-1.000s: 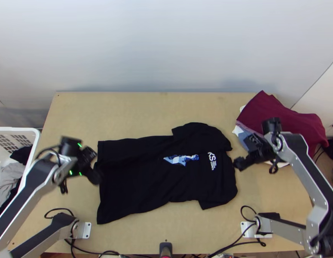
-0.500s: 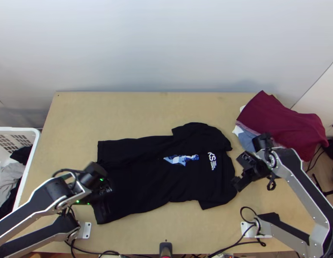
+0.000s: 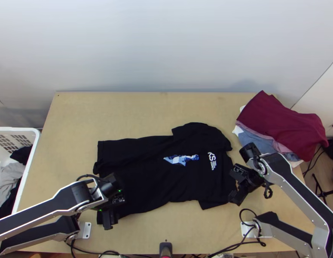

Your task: Fold the t-shirt

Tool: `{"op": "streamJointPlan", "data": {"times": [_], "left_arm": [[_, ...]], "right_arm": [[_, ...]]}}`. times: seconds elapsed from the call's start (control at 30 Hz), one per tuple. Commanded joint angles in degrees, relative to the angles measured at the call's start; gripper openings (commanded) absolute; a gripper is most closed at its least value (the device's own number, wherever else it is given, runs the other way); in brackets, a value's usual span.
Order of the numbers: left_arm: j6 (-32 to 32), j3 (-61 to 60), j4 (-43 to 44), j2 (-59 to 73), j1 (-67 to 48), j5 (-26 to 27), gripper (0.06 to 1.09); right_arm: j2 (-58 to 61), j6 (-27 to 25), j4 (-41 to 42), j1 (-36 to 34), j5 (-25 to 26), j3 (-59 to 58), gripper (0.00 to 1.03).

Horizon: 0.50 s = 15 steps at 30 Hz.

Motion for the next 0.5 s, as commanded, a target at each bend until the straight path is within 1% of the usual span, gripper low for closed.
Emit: {"op": "streamJointPlan", "data": {"times": [0.0,0.03,0.1,0.23,0.3,0.47], "left_arm": [[-1.0,-3.2,3.5,2.3,-2.2,-2.1,1.03],[-1.0,-3.5,3.5,2.4,-2.5,-2.2,1.03],[-0.8,-4.0,3.5,2.5,-2.5,-2.2,0.99],[-0.8,-4.5,3.3,2.4,-2.9,-2.2,0.99],[-0.9,-4.4,3.1,2.4,-3.2,-1.8,0.99],[-0.8,-4.5,2.6,2.5,-4.3,-1.7,0.99]], "right_arm": [[0.5,0.6,0.8,1.9,1.8,-0.9,0.96],[0.8,0.7,1.2,1.9,2.1,-0.9,0.96],[1.4,1.0,2.0,1.9,2.3,-0.6,0.96],[3.4,1.7,3.6,2.9,2.4,-0.5,0.95],[4.8,1.8,4.8,2.9,2.5,-0.7,0.93],[6.7,2.6,6.3,3.3,2.5,-1.1,0.92]]}}
